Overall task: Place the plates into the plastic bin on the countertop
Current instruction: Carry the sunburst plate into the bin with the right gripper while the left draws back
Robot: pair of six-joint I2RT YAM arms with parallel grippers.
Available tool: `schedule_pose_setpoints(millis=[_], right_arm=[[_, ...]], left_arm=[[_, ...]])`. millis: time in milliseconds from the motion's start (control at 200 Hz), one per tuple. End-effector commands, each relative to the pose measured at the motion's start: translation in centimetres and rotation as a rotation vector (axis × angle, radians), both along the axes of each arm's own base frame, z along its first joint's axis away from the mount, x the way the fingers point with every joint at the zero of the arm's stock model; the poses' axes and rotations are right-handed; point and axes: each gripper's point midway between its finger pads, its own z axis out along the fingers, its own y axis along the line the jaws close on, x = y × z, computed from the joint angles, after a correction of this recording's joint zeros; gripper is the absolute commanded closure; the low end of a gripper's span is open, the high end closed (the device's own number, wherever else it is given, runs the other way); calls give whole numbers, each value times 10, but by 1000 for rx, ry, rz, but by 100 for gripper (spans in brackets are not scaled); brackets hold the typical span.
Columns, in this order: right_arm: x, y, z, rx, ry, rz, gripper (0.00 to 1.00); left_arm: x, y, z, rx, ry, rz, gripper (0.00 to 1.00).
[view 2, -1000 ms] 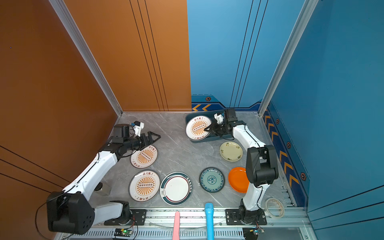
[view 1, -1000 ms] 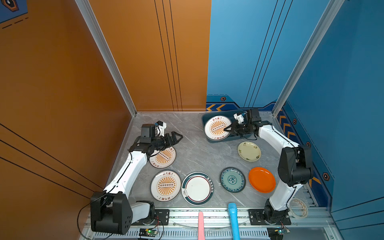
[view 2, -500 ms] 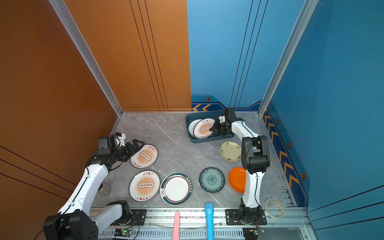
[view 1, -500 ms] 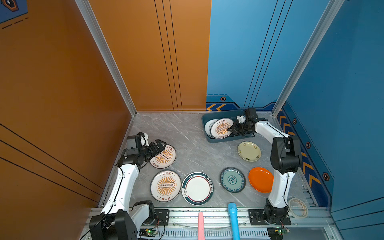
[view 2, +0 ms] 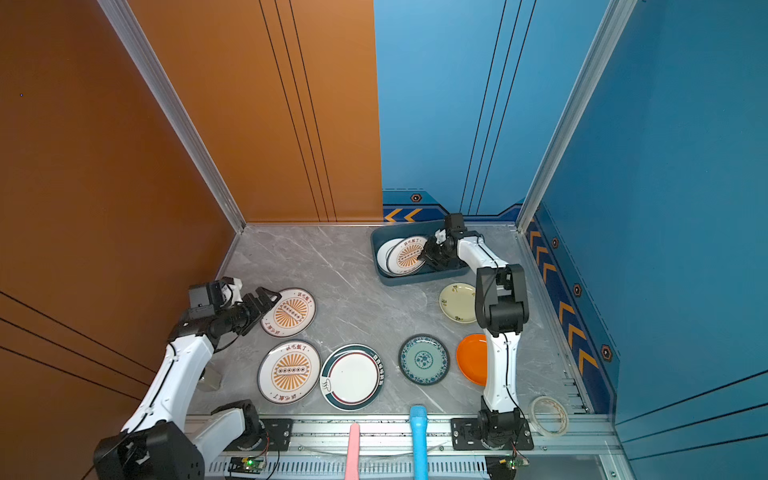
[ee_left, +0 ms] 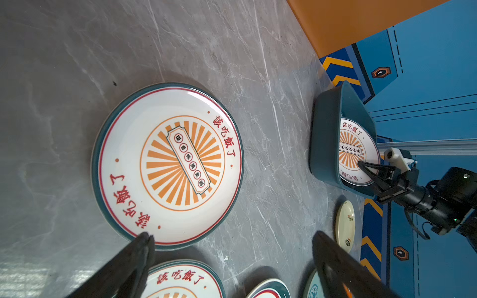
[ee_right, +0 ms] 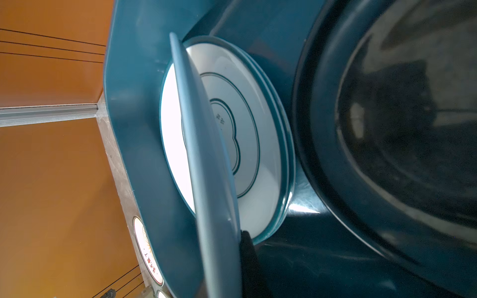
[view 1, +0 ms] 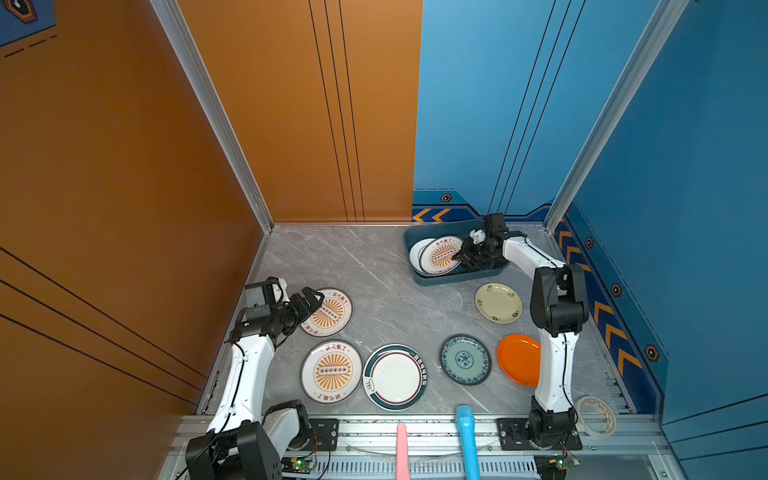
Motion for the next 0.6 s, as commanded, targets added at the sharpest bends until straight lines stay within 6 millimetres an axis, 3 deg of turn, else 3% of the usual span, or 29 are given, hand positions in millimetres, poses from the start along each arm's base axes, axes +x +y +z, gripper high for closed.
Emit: schedule_pose_setpoints(millis=[0, 290, 596], right_arm=[[3, 1, -2, -40, 23, 6, 96], [3, 6, -28, -94, 81, 29, 86], [2, 3, -42, -161, 113, 41, 69]], left_arm=[[-6, -3, 0, -16, -5, -20, 2], [-8, -1, -1, -23, -5, -10, 2], [-7, -2, -1, -34, -7, -14, 2]])
